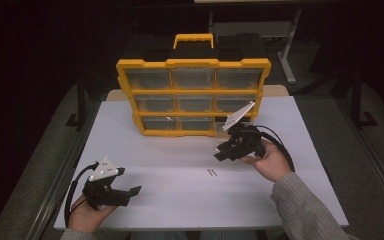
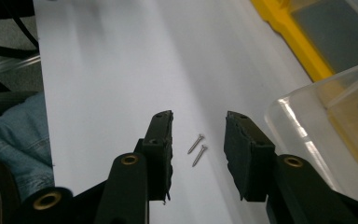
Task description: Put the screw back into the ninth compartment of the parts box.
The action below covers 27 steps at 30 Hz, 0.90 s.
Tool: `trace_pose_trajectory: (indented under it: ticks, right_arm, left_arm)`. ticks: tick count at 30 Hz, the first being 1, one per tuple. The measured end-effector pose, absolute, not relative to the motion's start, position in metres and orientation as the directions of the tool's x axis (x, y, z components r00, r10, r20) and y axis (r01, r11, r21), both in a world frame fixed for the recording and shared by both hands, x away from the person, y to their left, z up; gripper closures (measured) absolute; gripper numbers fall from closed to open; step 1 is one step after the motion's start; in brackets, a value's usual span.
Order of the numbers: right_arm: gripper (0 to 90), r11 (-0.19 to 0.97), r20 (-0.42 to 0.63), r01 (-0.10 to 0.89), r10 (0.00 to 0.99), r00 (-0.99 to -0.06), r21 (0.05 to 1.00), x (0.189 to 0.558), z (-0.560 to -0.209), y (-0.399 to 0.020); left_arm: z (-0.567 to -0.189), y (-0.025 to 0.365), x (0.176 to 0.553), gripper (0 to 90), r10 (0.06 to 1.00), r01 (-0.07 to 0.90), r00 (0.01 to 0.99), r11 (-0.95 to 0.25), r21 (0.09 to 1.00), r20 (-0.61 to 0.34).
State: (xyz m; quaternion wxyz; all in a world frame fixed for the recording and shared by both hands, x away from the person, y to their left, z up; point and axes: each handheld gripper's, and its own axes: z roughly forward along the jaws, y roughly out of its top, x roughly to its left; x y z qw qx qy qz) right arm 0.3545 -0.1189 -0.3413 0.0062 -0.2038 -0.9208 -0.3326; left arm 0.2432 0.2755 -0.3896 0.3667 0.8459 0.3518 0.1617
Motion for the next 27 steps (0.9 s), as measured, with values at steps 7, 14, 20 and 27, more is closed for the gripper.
trace_pose_trajectory:
  ticks: [7,14,20,27]
  right_arm:
    - [60.2,0.719,0.150,0.372,0.356,-0.923,0.587,0.352,-0.364,-0.108]
    - [63.1,0.738,0.145,0.380,0.364,-0.920,0.558,0.350,-0.381,-0.100]
    - [65.3,0.747,0.149,0.391,0.372,-0.916,0.537,0.349,-0.394,-0.097]
    - [69.2,0.762,0.137,0.407,0.394,-0.909,0.504,0.352,-0.412,-0.093]
  left_arm:
    - [-0.389,0.276,0.243,16.4,0.714,0.478,0.700,-0.480,0.735,0.011]
    - [-0.389,0.276,0.243,16.4,0.713,0.474,0.701,-0.483,0.736,0.016]
    - [-0.390,0.276,0.243,16.4,0.713,0.474,0.701,-0.484,0.735,0.017]
    - [-0.389,0.276,0.243,16.4,0.712,0.474,0.702,-0.483,0.736,0.016]
